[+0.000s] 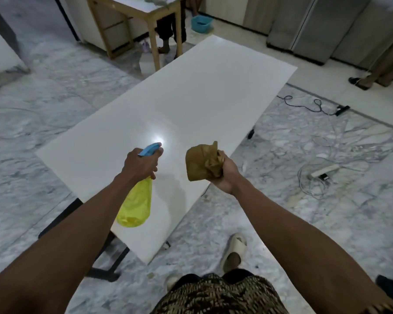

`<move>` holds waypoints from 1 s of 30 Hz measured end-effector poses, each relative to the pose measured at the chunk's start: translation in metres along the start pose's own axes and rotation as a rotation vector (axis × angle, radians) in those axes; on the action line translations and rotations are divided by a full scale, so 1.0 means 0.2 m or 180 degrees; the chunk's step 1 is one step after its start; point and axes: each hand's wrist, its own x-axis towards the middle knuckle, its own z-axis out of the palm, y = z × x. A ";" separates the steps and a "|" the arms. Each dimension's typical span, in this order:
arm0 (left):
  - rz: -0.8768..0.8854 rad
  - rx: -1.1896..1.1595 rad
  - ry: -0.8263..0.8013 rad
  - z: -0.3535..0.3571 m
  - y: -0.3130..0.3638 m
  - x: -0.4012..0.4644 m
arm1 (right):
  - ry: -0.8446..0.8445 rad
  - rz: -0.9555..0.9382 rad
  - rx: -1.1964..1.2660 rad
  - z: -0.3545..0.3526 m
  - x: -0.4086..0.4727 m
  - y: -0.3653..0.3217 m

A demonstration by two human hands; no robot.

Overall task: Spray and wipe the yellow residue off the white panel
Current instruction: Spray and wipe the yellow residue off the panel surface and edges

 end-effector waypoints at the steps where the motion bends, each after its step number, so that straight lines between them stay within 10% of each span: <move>1: 0.0062 0.0011 -0.0082 0.08 0.06 0.03 | 0.0053 -0.0051 0.0106 -0.08 0.03 -0.06; 30: 0.0476 0.0560 -0.1697 2.12 1.82 1.44 | 0.0401 -0.0367 0.1645 -1.31 1.19 -2.01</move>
